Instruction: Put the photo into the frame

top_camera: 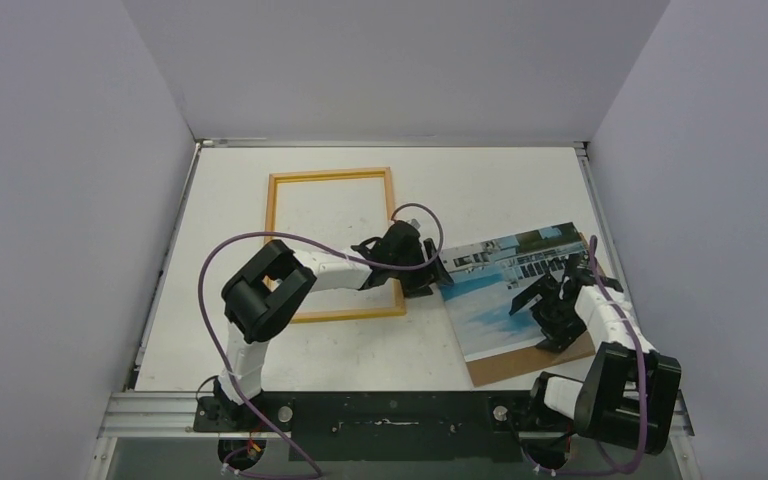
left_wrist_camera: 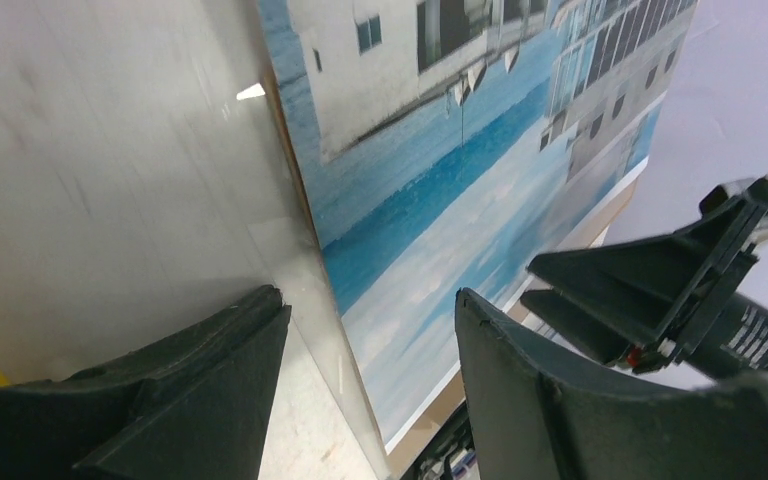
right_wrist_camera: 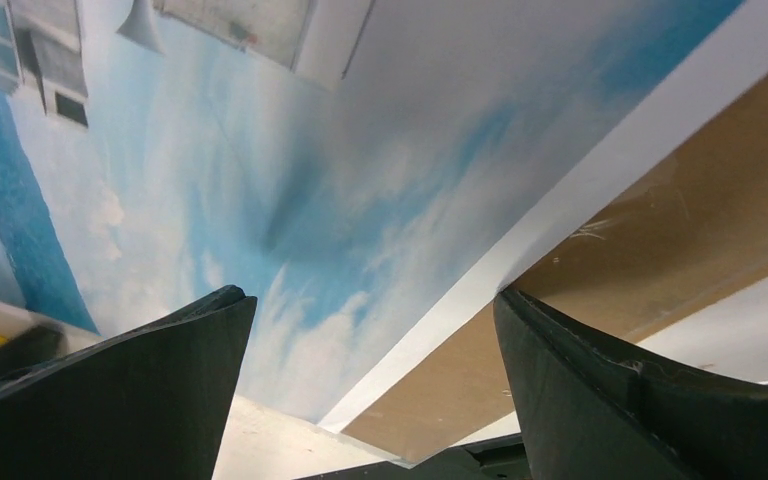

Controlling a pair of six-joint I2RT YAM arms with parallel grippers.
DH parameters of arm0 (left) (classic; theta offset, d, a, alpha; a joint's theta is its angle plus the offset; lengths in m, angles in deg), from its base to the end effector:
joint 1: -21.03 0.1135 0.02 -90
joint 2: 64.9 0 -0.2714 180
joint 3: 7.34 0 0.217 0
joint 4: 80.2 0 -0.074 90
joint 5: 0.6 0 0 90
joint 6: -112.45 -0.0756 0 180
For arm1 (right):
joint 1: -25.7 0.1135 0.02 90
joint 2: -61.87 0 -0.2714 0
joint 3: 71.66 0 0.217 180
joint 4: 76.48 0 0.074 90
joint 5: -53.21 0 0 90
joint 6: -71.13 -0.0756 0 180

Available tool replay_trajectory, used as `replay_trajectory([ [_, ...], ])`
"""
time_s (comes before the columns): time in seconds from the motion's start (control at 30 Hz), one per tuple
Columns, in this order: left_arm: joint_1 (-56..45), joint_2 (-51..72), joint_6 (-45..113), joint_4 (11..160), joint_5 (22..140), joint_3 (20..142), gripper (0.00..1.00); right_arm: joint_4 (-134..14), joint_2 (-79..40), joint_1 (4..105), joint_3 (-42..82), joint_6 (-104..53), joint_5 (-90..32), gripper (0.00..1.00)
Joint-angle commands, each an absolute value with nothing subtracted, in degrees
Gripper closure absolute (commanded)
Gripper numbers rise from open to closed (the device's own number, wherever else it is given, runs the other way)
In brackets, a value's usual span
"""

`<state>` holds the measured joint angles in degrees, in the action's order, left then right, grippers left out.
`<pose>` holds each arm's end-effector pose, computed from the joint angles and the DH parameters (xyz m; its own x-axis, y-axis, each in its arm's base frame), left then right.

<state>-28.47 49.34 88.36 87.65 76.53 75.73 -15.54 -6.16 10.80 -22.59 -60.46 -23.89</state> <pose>0.2629 -0.3338 0.1473 -0.9547 -0.2526 -0.1575 -0.0612 0.6844 -0.7265 0.1489 -0.0222 0.1493 -0.5703 0.8213 0.0147 0.7907 0.5440 0.2808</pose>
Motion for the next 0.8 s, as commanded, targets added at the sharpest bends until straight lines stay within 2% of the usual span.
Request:
replay_trajectory([
  [0.0, -24.5, 52.3, 82.0, 84.1, 74.9, 81.6, 0.40, -23.7, -10.2, 13.2, -25.7, -61.8, -21.3, 0.05],
  [0.33, -18.9, 52.0, 75.2, 73.9, 75.1, 87.3, 0.40, -28.1, -14.0, 22.3, -21.7, -63.3, -17.7, 0.05],
  [0.57, -21.4, 45.7, 71.7, 65.9, 76.0, 89.8, 0.39, -12.2, -2.6, 30.6, -11.8, -57.1, -34.5, 0.04],
  [0.77, -26.5, 37.7, 74.6, 66.3, 78.2, 85.1, 0.39, -3.3, 7.0, 35.7, -13.6, -61.1, -41.3, 0.04],
])
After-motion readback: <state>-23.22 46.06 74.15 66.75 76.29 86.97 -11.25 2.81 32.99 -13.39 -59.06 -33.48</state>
